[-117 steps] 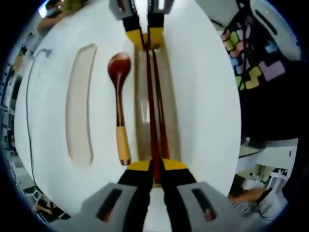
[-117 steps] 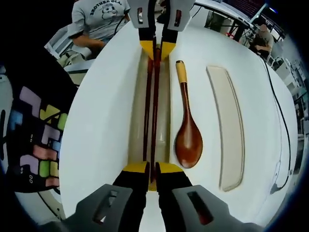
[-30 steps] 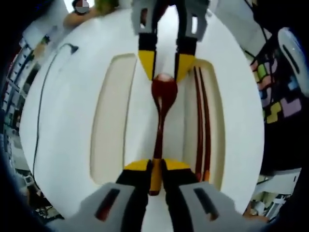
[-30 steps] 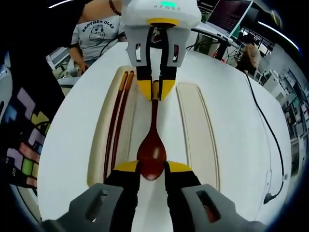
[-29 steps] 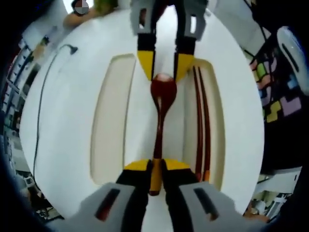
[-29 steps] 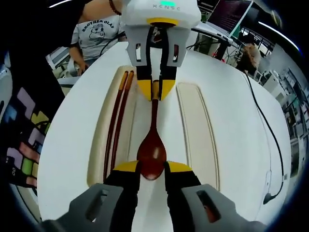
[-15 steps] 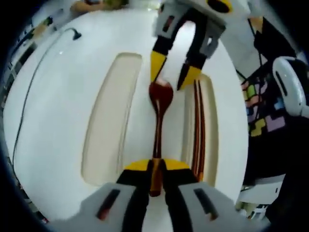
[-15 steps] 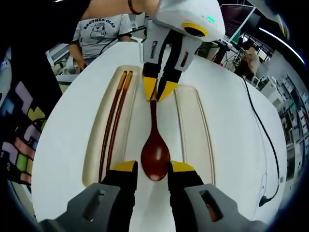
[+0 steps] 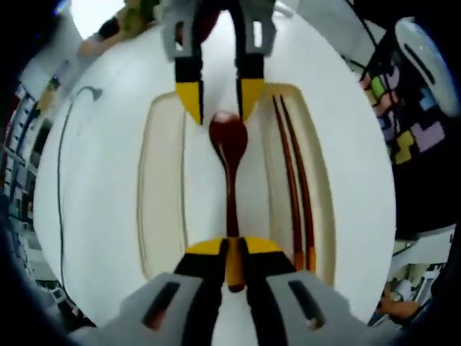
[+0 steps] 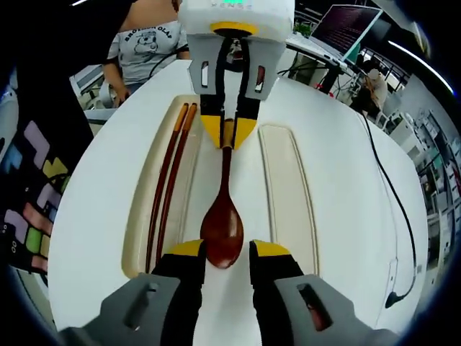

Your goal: Arrange the utensils inside the cutlery case until each visible utensil rests in its matching compartment.

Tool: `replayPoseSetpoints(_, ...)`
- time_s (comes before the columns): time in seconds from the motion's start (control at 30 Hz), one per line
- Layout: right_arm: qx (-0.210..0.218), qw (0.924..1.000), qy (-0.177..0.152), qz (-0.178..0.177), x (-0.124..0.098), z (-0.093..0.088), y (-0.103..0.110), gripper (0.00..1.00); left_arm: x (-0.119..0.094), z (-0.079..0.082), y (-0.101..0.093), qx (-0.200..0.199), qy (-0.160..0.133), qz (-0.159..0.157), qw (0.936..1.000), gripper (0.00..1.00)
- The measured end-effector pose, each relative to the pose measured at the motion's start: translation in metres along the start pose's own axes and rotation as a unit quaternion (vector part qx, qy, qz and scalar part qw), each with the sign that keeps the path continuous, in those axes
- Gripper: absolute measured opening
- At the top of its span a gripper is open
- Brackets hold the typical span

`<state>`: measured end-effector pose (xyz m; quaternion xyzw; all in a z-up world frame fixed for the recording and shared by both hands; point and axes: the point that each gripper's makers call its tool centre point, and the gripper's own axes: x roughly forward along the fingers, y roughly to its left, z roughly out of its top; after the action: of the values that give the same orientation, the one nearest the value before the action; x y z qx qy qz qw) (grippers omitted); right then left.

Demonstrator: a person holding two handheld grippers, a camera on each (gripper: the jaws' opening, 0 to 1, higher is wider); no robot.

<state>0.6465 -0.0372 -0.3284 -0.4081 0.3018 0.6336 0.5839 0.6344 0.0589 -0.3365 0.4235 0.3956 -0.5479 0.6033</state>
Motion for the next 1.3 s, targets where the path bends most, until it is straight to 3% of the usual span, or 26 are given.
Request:
replayPoseSetpoints(0.2, 0.013, 0.9999, 0.003, 0.011, 0.003, -0.003, 0.002, 0.24, -0.003, 0.003, 0.009, 0.031, -0.012, 0.033, 0.9989, 0.08)
replayPoseSetpoints(0.43, 0.013, 0.9999, 0.006, 0.01, 0.003, -0.004, 0.003, 0.22, -0.002, 0.003, 0.011, 0.046, -0.007, 0.048, 0.9978, 0.08)
replayPoseSetpoints(0.63, 0.012, 0.9997, 0.013, 0.016, 0.0, -0.005, 0.006, 0.19, -0.002, 0.005, 0.01, 0.082, -0.011, 0.059, 0.9949, 0.08)
replayPoseSetpoints(0.9, 0.015, 0.9996, 0.012, 0.02, -0.004, -0.001, 0.008, 0.14, -0.002, 0.005, 0.012, 0.075, -0.017, 0.061, 0.9952, 0.08)
replayPoseSetpoints(1.0, 0.011, 0.9996, 0.014, 0.023, -0.007, 0.0, 0.012, 0.05, -0.002, 0.006, 0.013, 0.065, -0.02, 0.057, 0.9961, 0.07)
replayPoseSetpoints(1.03, 0.005, 0.9993, 0.026, 0.027, -0.007, -0.003, 0.014, 0.05, -0.002, 0.007, 0.013, 0.062, -0.022, 0.058, 0.9962, 0.07)
replayPoseSetpoints(1.3, -0.005, 0.9991, 0.023, 0.034, -0.003, -0.004, 0.023, 0.03, -0.001, 0.009, 0.016, 0.037, -0.033, 0.057, 0.9971, 0.06)
